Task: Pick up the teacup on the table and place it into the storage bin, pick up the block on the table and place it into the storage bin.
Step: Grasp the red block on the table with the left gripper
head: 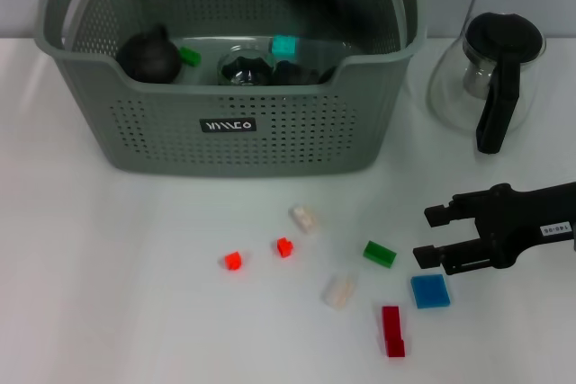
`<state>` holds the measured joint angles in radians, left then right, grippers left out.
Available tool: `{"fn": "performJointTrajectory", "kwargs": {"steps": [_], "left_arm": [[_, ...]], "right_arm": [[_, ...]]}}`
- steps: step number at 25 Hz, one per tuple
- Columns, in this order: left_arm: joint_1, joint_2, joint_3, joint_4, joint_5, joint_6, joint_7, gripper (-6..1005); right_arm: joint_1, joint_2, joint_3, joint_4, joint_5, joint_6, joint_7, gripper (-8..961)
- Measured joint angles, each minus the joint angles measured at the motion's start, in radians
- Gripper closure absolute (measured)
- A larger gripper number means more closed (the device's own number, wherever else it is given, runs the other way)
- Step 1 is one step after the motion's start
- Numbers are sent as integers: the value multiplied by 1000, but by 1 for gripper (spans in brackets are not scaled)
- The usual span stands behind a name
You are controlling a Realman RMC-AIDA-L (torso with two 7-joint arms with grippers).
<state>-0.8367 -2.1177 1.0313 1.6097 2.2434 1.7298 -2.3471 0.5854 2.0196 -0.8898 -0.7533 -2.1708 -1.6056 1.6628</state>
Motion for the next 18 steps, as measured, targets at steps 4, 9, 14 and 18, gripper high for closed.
{"fn": "performJointTrajectory", "kwargs": {"steps": [4,9,14,18], "left_arm": [[186,-52,282,203,14,198,68,96],[308,-53,516,268,162,134,35,52],[318,-54,693,122,403,-23,-117,62],[272,-55,725,-27,509,-114,-243,69]], "right_arm": [[5,0,0,0,0,1,0,158],[6,2,0,0,0,8,1,157],[7,6,0,1,0,9,-1,157],[6,10,0,2,-8,9,-1,157]]}}
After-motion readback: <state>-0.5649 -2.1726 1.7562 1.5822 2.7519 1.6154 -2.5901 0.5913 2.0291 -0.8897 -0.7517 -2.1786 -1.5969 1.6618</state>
